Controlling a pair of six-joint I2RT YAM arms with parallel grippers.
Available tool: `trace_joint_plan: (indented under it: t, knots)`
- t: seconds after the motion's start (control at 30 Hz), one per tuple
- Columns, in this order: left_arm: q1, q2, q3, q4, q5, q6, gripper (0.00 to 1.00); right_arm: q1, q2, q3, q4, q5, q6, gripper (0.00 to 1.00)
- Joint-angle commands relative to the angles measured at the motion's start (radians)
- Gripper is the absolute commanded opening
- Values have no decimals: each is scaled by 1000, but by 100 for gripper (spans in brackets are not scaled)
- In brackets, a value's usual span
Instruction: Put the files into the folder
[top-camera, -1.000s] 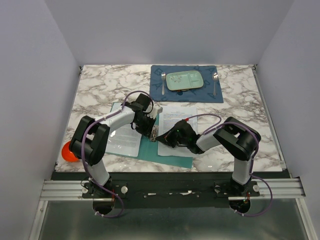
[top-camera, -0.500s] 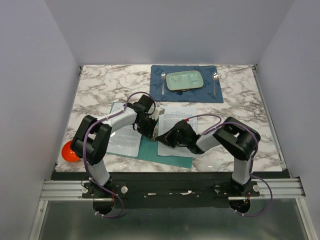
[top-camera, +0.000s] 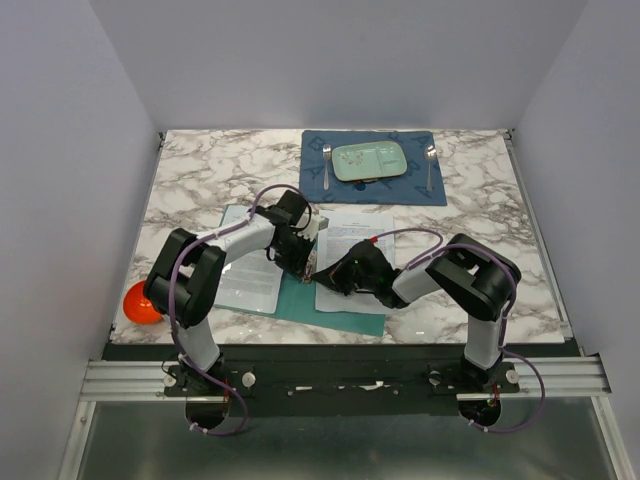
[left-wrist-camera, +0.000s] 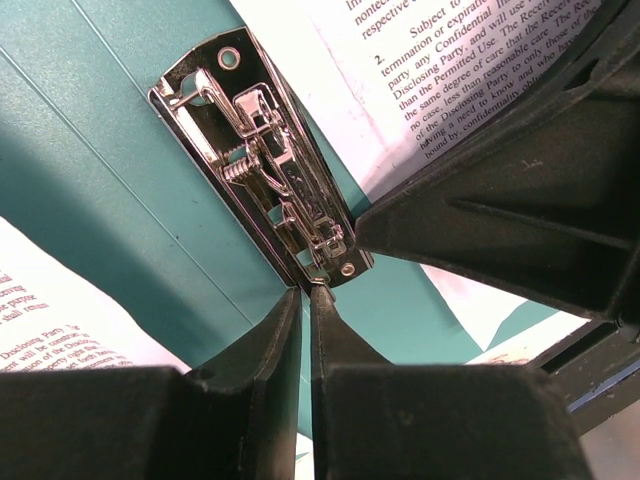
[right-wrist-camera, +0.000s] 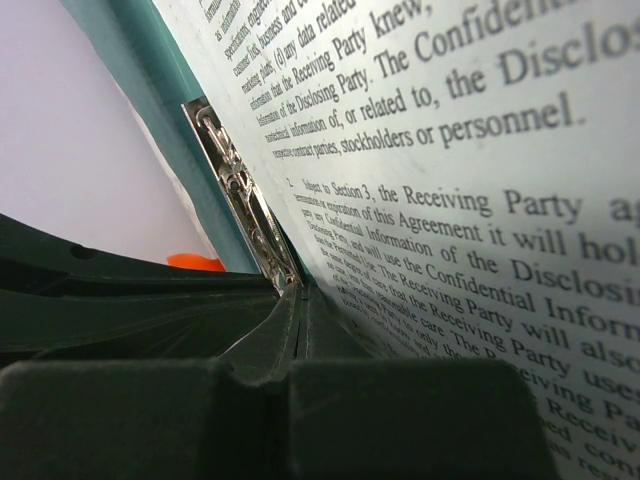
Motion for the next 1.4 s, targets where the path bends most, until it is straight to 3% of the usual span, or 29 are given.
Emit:
trace_joint_plan:
  t: [0.0,0.2,0.53,1.1,1.37]
  knots:
    - [-9,80,-24,23,-81,-5,14,7,102,-61,-402,101,-71,0]
    - [1,117,-24,23,-17,-13,9,6,115,-41,-419,101,-74,0]
    - [-5,105,38,4,107,-39,9,19,154,-8,-429,99,-66,0]
    - [-33,120,103,3,198,-85,9,90,178,25,-476,128,-16,1]
    - [-33,120,126,12,334,-94,7,131,184,40,-508,157,9,0]
